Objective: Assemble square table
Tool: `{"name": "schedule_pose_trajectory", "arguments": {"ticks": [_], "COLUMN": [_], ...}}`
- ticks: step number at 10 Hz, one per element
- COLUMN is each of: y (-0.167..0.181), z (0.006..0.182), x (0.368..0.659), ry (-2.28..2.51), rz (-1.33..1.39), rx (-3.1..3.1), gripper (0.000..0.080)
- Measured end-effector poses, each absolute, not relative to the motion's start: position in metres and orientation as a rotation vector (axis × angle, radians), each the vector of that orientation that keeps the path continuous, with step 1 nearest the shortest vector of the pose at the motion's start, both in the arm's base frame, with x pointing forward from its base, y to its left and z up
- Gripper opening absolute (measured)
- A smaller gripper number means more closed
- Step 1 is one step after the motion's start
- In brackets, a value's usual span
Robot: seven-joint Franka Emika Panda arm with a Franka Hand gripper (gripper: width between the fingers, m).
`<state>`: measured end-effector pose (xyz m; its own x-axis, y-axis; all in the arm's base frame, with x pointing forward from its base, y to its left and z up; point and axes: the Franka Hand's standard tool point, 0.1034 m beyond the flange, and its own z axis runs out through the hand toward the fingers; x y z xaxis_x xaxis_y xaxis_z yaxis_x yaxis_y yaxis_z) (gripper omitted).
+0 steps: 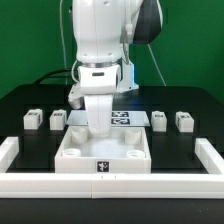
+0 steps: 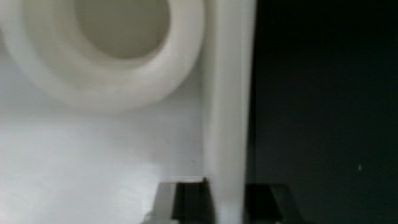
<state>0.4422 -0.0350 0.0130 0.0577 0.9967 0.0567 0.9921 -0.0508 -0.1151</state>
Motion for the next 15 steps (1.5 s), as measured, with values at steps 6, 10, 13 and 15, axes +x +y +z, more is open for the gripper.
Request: {"name": "schedule_pose_trajectory", "arguments": {"ticks": [6,10,13,15], "y": [-0.032,0.030,0.062,0.063], "z": [0.013,0.014,0.011,0.011], "x": [0.443,0.480,0.494,0.494], "ry": [-2.067,-2.146,-2.089,-2.060], "rz": [0.055,-0.060,-0.066,-0.045], "rx": [-2.201,-2.130,-2.139,-2.183], "gripper": [0.0063,0.0063,0.0064,0.0064]}}
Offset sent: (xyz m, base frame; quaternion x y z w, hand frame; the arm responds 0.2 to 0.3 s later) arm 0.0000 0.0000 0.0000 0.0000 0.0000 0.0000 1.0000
